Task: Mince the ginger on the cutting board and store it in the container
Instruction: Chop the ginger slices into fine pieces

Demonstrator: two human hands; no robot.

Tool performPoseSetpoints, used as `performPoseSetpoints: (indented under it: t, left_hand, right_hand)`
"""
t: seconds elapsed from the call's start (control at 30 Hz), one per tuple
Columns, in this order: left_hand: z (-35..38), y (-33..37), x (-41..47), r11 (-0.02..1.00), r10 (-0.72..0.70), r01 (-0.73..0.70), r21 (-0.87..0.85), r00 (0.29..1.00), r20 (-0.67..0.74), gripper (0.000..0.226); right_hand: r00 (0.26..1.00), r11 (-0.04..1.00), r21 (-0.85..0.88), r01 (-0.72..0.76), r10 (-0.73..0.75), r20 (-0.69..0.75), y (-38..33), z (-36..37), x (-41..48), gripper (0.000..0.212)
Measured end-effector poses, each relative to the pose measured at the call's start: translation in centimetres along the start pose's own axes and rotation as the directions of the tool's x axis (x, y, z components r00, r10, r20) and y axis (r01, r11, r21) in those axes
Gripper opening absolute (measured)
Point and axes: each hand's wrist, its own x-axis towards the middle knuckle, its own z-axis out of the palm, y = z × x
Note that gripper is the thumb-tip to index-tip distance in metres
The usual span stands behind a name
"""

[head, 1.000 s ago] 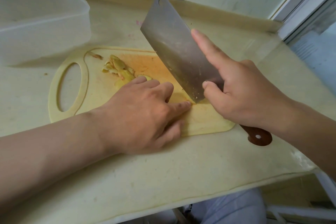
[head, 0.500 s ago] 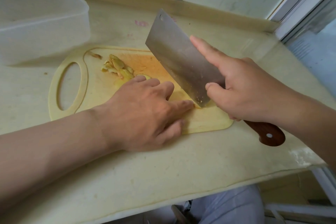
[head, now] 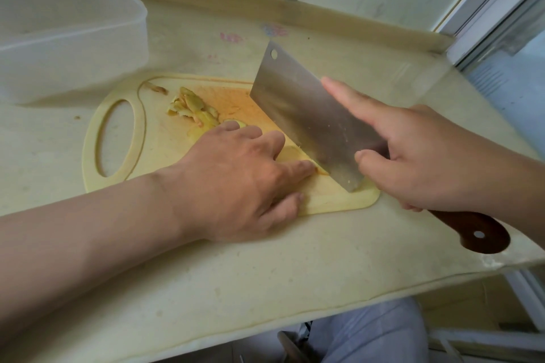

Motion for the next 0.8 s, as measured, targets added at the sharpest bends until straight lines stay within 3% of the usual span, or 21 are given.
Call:
performPoseSetpoints:
  t: [0.23, 0.43, 0.8]
  left_hand:
    - [-0.1, 0.0, -0.1, 1.0, 0.008, -0.008, -0.021, 1.0, -0.01, 0.057]
    - [0.1, -0.1, -0.2, 1.0, 0.012, -0.013, -0.025, 1.0, -0.025, 0.056]
    - [0.2, -0.2, -0.2, 1.0, 0.017, -0.017, -0.014, 1.0, -0.025, 0.056]
  right_hand:
    - [1.0, 0.998, 0.058, 0.024, -0.023, -0.003, 1.0, -0.4, -1.6, 0.09]
    - [0.992, 0.982, 0.185, 0.046, -0.023, -0.123, 1.6, 0.4, -2.2, 0.092]
    - [0.988, 0.982, 0.161, 0.099, -0.078, -0.133, 2.1, 1.2, -2.1, 0.088]
